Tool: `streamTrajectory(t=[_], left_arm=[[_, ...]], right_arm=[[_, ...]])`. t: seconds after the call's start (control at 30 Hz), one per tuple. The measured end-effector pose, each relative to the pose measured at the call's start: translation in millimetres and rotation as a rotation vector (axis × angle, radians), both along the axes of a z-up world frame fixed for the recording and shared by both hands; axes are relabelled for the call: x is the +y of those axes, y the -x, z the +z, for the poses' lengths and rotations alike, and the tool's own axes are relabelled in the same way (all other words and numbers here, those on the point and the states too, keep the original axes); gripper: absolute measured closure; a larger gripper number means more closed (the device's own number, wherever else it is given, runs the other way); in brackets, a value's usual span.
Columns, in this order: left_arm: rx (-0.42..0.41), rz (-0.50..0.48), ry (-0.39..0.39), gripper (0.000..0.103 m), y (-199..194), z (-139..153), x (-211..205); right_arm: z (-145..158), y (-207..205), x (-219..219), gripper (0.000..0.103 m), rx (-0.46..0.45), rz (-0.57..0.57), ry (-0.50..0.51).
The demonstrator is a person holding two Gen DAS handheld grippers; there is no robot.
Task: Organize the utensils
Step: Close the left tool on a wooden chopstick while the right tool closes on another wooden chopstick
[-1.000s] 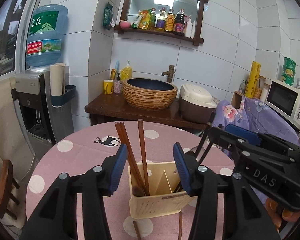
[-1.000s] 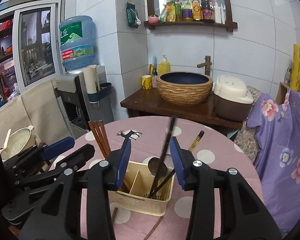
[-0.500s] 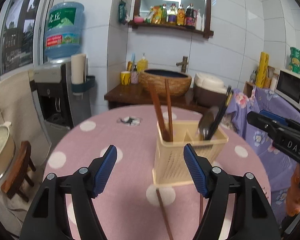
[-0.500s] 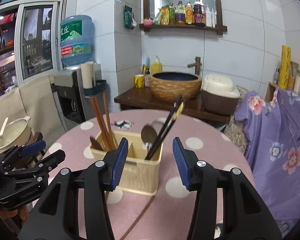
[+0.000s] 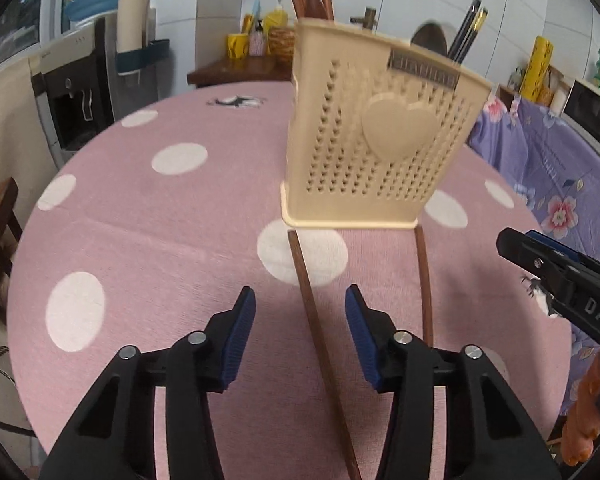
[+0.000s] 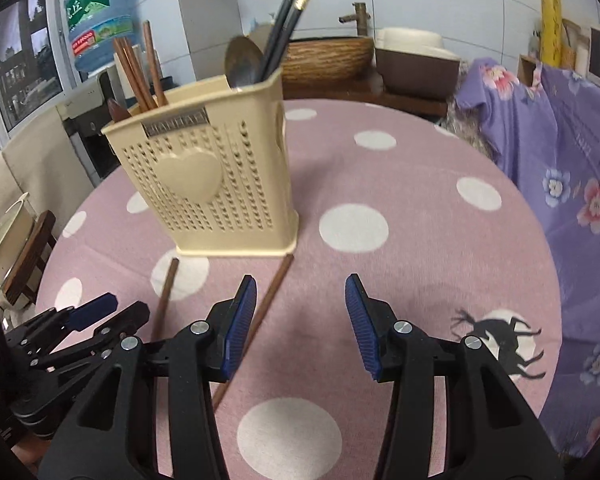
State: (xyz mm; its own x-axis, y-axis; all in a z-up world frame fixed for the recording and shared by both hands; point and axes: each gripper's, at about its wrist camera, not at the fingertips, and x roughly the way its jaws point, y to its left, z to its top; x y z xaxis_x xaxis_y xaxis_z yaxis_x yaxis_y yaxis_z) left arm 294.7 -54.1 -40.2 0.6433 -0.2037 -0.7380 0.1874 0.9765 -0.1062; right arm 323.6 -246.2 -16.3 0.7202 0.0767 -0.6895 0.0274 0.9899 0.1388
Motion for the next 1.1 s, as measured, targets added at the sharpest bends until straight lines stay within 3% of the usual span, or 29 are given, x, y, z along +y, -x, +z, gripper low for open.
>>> streamTrajectory(t=[0.17,0.27,0.43,0.77,1.1], left_arm=[[0.045,-0.010,-0.030,0.069,-12.5,-15.5,-10.3],[0.029,-0.002,-0.072,0.074,-17.1,-17.8,-13.5],[0.046,0.000,-0.088,0.092,-26.6,-17.0,-5.6],[0.053,0.009,-0.091,0.092,-31.3,-17.3,7.4],[0.051,0.021,-0.091,0.092,-33.8,-17.6,5.6]], right_arm=[[-13.7,0.0,-3.7,0.056,0.032,0.000,-0.004],[-17.0,-0.2,-2.9,0.056,0.039,0.004,-0.005],[-21.6,-11.1,5.6,0.056,0.084,0.035,-0.033],[-48.2,-46.7,35.6,0.062,0.214,0.043,-0.040],[-54.7,-61.1,52.1,0.083,0.200,0.024,0.068]])
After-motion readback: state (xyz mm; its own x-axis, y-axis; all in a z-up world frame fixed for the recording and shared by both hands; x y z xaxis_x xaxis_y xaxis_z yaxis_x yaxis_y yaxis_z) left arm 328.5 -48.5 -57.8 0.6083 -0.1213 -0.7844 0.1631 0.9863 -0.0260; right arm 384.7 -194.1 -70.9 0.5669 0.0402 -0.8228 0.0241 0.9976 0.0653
